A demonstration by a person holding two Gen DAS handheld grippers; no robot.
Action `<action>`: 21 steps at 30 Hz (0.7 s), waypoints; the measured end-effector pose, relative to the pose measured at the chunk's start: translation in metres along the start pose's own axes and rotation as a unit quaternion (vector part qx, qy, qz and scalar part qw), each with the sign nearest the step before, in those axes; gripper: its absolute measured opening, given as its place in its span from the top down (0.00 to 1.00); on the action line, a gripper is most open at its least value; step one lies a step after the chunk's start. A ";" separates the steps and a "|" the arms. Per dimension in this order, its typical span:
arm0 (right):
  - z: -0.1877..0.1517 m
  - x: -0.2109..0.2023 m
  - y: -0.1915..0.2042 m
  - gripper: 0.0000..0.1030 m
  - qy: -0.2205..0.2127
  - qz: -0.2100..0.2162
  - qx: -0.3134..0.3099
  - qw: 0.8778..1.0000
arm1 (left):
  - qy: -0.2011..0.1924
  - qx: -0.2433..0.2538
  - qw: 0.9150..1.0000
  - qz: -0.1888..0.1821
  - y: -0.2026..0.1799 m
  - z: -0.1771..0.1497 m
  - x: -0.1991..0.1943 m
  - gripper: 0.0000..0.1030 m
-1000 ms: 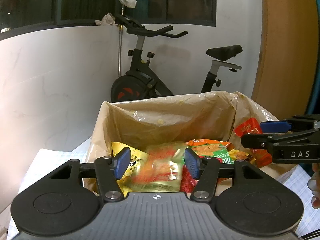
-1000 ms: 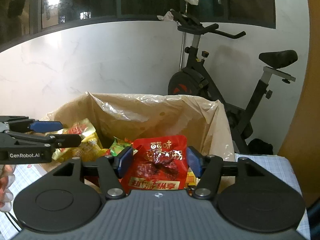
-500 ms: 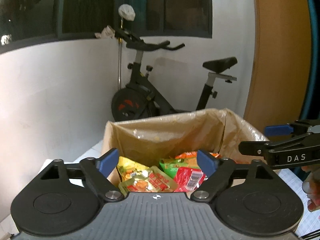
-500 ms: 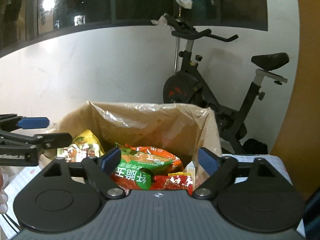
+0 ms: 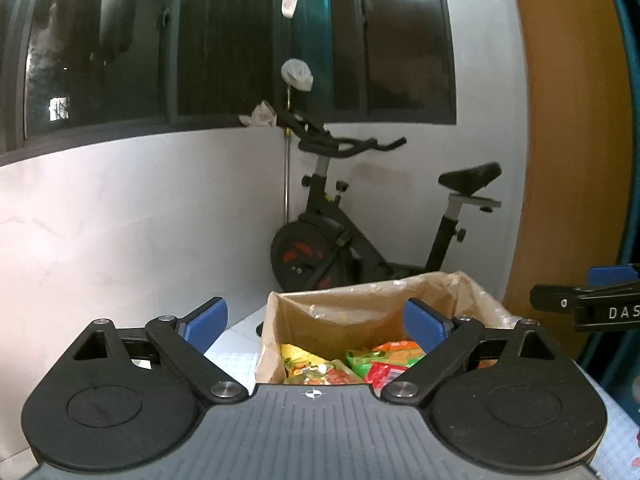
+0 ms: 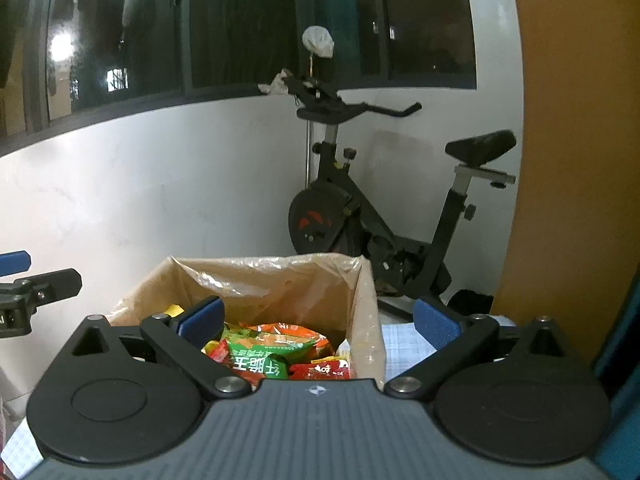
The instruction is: Organize snacks
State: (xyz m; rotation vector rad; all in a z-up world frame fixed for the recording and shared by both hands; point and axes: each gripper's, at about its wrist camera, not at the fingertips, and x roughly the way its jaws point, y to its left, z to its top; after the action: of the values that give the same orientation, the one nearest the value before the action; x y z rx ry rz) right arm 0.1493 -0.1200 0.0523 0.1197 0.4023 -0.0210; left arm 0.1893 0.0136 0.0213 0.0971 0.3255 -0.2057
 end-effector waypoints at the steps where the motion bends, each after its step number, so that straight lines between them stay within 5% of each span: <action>1: 0.001 -0.007 0.001 0.00 -0.005 -0.002 -0.004 1.000 | -0.004 -0.003 1.000 -0.005 0.000 0.002 -0.006 0.07; 10: 0.002 -0.055 0.012 0.00 -0.030 -0.002 -0.014 0.999 | -0.021 -0.013 1.000 -0.011 -0.004 0.005 -0.042 0.07; 21: 0.002 -0.059 0.016 0.00 -0.031 0.000 -0.015 0.999 | -0.020 -0.018 1.000 -0.008 -0.002 0.004 -0.035 0.07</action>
State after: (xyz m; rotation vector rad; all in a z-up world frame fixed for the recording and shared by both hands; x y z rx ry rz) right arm 0.0967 -0.1050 0.0785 0.0886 0.3405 -0.0181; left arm 0.1572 0.0174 0.0362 0.0540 0.2910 -0.2174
